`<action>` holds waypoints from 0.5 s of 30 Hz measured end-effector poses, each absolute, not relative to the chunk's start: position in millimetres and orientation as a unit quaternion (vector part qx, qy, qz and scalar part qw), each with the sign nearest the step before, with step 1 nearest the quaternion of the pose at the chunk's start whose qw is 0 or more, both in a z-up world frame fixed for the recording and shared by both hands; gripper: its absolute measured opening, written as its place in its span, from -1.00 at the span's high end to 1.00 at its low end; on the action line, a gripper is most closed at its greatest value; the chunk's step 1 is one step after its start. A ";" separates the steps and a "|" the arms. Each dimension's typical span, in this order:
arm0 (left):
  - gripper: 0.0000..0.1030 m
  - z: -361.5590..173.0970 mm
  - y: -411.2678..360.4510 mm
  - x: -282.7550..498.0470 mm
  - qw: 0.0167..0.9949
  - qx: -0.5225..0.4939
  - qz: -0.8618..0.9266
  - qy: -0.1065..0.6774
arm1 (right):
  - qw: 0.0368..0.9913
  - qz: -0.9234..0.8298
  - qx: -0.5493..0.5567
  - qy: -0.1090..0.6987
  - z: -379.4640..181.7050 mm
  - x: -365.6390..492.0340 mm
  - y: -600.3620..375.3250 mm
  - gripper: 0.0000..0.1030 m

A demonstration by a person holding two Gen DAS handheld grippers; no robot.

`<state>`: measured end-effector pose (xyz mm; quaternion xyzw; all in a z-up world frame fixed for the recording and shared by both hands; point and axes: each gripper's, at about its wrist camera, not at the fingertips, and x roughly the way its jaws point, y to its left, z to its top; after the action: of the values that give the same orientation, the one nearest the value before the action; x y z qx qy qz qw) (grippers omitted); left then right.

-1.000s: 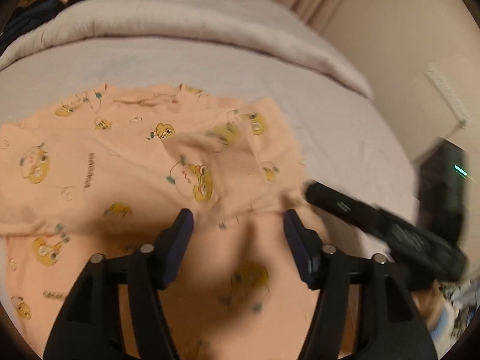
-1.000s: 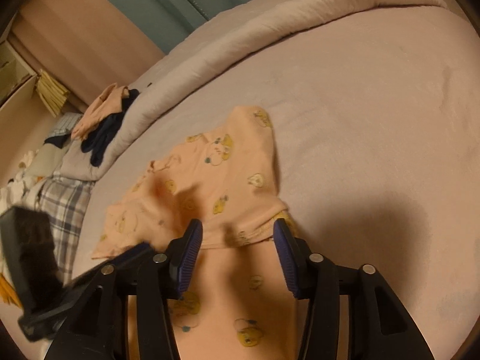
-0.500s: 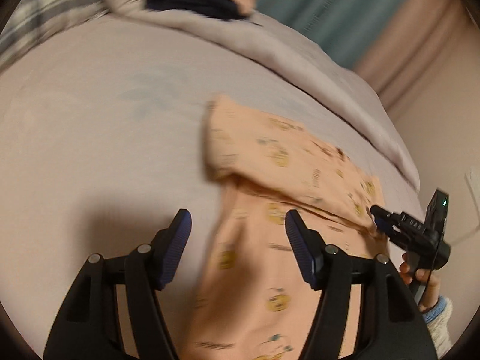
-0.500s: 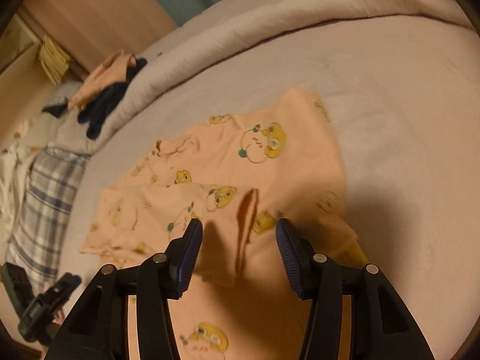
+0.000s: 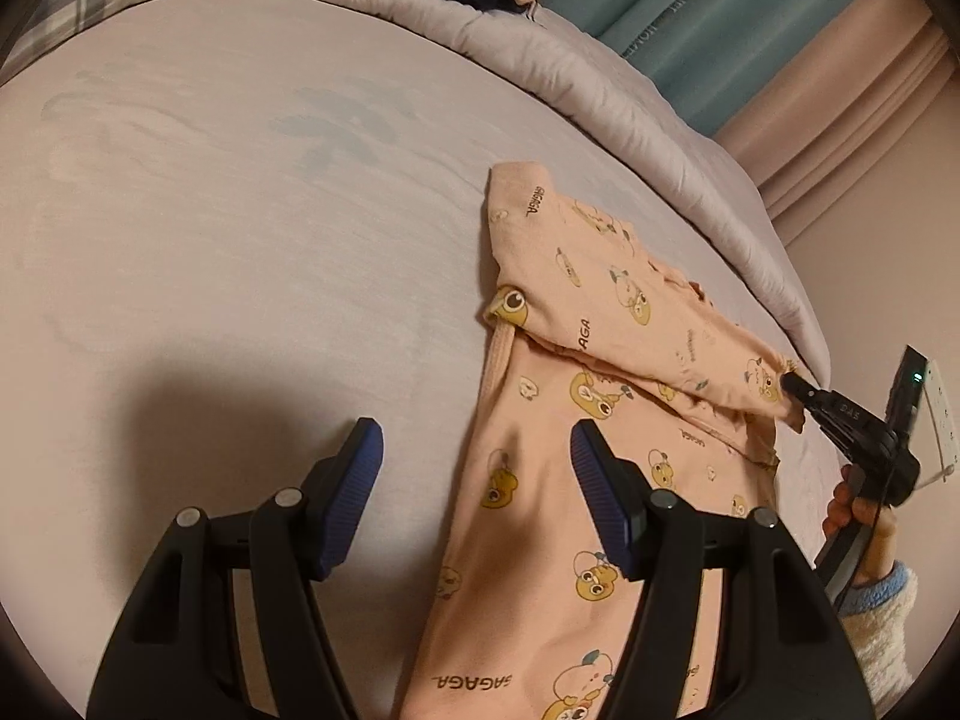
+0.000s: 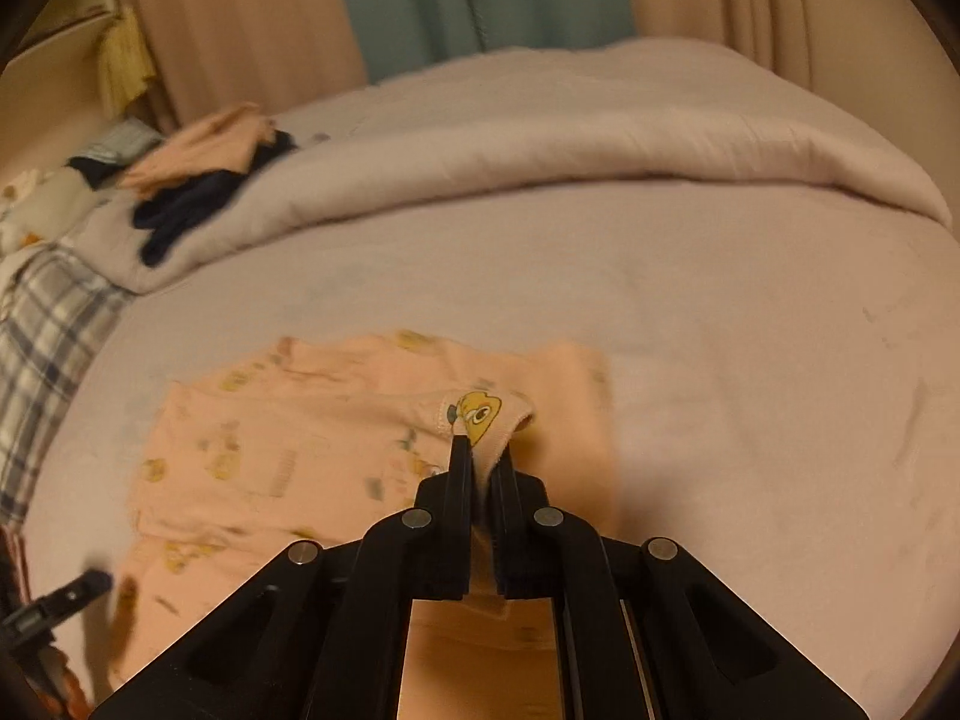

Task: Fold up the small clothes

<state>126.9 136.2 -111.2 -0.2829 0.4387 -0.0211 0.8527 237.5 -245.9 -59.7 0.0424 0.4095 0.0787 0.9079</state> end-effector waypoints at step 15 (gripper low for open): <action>-0.22 -75.3 97.9 189.2 0.876 -0.243 -0.102 0.405 | 0.918 0.121 0.038 0.374 -57.4 227.3 -235.8 0.08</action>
<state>189.2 97.9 -75.3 -0.2427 0.4046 -0.1023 0.8758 227.3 -235.8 -57.4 0.0385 0.3745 0.1214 0.9184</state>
